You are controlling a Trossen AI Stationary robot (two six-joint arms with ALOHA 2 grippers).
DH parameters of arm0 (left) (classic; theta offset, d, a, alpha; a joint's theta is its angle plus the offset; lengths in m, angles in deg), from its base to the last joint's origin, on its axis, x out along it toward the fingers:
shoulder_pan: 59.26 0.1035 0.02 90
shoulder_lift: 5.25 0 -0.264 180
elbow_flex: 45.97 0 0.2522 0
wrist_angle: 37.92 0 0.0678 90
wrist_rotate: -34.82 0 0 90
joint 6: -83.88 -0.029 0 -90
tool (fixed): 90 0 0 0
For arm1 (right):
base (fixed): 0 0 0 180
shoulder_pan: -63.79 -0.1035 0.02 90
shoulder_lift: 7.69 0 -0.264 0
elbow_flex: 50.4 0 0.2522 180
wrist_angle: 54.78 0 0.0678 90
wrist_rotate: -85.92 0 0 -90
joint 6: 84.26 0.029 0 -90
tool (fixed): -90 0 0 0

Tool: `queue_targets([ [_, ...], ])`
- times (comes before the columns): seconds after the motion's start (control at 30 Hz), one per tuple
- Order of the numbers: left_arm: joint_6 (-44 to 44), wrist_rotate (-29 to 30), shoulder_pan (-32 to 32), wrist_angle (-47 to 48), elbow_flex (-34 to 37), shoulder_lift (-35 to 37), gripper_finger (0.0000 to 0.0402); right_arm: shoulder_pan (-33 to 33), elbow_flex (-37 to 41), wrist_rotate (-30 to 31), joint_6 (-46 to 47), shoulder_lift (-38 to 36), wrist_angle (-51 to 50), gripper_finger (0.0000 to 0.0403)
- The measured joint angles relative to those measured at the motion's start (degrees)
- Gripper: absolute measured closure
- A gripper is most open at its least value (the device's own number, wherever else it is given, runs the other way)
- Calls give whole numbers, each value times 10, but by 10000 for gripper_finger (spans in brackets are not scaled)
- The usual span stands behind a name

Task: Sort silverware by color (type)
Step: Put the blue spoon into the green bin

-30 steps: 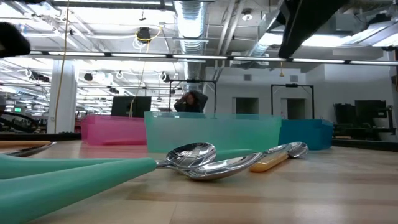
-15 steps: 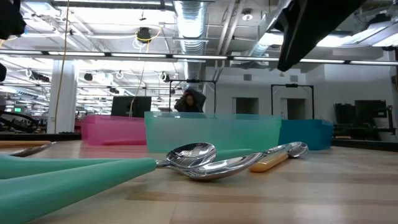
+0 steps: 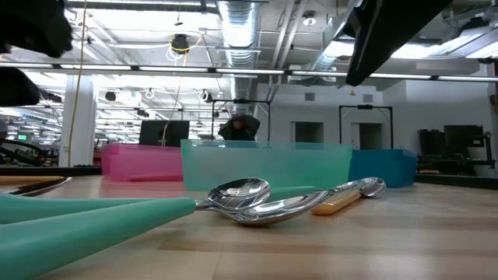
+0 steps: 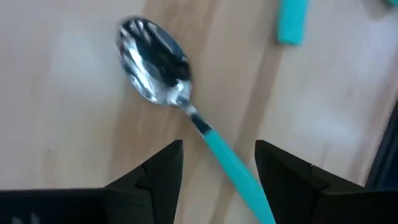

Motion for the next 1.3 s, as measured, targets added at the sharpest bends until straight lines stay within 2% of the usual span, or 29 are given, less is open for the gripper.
queue_targets([
  [0.57,103,30,12,27,0,-3,218,-6,0,1,12,0,1,239],
  [0.9,96,-34,8,4,-20,-90,219,-5,0,2,12,0,1,239],
  [1.3,110,-22,9,41,-20,-70,219,-5,0,2,10,-1,0,239],
])
